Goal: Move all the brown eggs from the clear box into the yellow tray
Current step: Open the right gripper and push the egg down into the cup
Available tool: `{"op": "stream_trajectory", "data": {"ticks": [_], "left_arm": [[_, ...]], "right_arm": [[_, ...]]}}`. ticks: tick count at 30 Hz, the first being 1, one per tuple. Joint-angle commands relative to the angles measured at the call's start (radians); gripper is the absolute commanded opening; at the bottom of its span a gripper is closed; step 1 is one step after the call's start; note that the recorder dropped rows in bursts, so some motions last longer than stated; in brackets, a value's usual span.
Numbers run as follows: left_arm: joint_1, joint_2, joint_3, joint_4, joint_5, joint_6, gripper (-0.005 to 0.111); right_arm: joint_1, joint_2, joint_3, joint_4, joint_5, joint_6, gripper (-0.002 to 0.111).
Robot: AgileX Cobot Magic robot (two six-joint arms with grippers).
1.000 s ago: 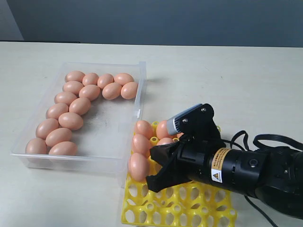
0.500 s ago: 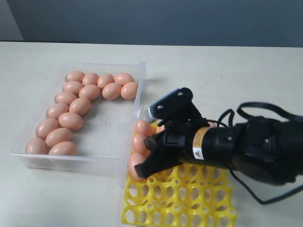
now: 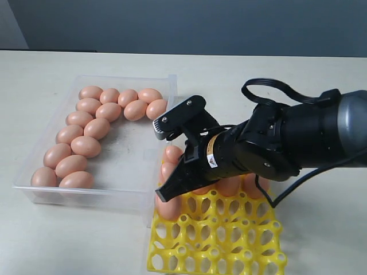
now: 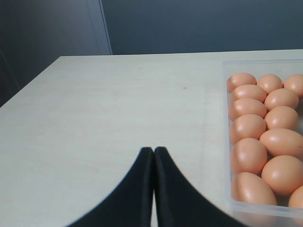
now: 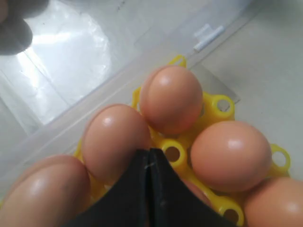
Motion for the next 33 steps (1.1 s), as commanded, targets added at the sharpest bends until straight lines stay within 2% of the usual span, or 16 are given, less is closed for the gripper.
{"op": "stream_trajectory", "data": {"ticks": [1,26,33], "left_arm": [[-0.005,-0.005,0.004,0.0,-0.011,0.0,0.0],[-0.005,-0.005,0.004,0.0,-0.011,0.0,0.0],[-0.005,-0.005,0.004,0.0,-0.011,0.0,0.0]], "right_arm": [[-0.005,0.004,-0.005,-0.003,0.02,-0.005,0.0],[-0.003,-0.029,-0.005,0.056,0.037,-0.005,0.0],[-0.003,0.027,-0.005,0.11,0.021,-0.05,0.0]]}}
